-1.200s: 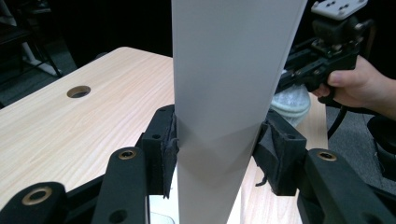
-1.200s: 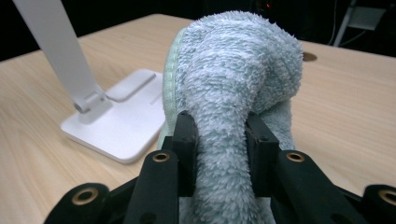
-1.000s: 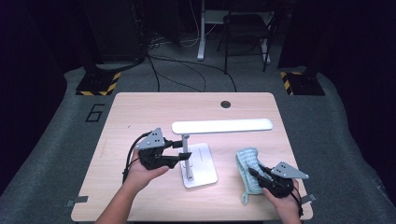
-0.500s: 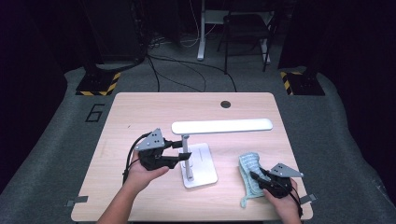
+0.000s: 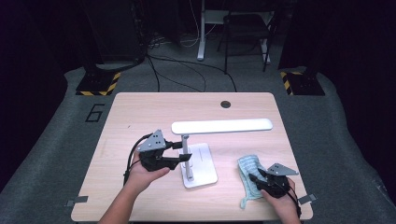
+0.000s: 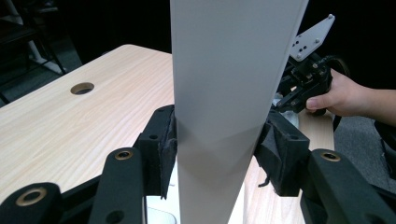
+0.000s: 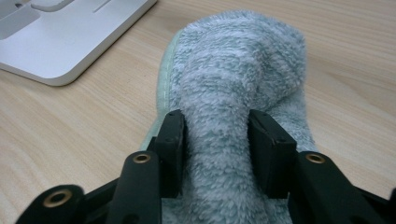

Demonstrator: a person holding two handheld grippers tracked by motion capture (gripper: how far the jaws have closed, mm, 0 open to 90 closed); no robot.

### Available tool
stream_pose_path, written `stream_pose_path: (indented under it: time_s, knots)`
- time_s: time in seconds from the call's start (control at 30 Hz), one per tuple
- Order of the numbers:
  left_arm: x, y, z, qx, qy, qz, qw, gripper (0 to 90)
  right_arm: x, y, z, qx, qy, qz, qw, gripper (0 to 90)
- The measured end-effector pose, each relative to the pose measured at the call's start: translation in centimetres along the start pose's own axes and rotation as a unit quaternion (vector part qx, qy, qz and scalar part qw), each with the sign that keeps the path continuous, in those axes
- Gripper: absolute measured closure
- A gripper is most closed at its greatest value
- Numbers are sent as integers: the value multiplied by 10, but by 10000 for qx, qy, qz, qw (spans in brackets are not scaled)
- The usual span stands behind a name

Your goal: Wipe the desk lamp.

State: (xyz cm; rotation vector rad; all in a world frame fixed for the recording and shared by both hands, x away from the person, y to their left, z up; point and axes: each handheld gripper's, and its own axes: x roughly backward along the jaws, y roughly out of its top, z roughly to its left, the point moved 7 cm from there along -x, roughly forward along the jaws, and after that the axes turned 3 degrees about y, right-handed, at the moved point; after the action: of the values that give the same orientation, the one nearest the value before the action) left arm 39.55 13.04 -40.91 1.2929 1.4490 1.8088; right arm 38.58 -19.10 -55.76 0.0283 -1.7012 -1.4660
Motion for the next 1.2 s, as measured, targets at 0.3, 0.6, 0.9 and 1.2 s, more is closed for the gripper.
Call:
stream_pose_path:
  time_s: [0.3,0.6,0.9,1.2]
  knots:
    - [0,0,-1,73,-82,-14,9999,463,4,5,3,-66,-58,-199,9998,490]
    - [5,7,-3,-5,-170,-25,9999,444,18,18,9,-44,-197,-608,9979,441]
    - [12,10,-4,-47,-201,-73,9998,424,25,33,24,-11,-52,-883,9961,435]
    - [16,8,-10,-82,-356,-15,9993,490,21,51,46,15,336,-1068,9937,441]
